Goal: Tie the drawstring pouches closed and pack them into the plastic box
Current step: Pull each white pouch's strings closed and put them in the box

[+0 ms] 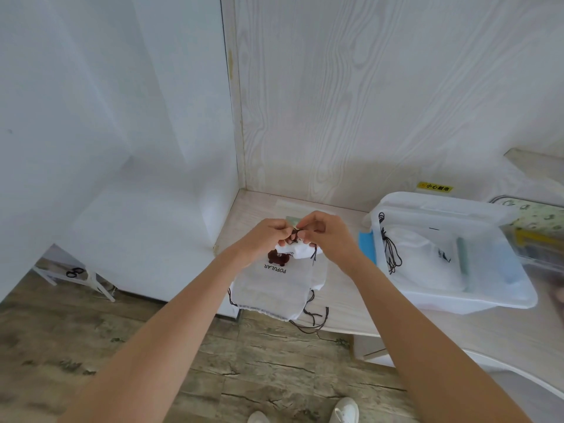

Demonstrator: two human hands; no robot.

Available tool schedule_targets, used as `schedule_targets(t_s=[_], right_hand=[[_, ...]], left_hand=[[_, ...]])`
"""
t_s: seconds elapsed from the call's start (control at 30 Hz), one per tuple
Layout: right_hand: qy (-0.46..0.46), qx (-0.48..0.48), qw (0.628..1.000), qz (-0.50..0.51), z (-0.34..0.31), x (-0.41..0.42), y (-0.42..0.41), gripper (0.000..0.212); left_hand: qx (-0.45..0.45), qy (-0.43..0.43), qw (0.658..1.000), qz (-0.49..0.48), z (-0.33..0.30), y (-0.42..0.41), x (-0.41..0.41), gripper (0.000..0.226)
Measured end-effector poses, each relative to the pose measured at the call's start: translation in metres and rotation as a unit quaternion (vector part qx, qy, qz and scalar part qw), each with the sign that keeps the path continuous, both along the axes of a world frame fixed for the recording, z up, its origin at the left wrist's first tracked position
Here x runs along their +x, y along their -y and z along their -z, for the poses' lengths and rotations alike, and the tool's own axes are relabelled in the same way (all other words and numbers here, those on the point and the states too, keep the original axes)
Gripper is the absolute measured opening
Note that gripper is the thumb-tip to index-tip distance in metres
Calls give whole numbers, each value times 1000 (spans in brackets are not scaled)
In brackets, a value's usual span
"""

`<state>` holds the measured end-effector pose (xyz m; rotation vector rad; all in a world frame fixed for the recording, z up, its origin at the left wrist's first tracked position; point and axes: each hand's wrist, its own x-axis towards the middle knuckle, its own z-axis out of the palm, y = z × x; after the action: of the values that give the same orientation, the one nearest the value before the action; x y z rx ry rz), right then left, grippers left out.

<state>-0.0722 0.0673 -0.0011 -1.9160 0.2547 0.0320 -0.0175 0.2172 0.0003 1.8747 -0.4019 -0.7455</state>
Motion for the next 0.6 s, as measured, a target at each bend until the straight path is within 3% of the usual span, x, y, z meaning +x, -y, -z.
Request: schedule_targets(t_s=[0.3,0.6], right_hand=[[-40,134,989,51,4,-6,-1,13],[-20,92,993,75,8,-6,-4,17]], left_hand=[[-29,37,997,-55,5,-2,1,12],[-6,4,999,-42,4,1,2,19]])
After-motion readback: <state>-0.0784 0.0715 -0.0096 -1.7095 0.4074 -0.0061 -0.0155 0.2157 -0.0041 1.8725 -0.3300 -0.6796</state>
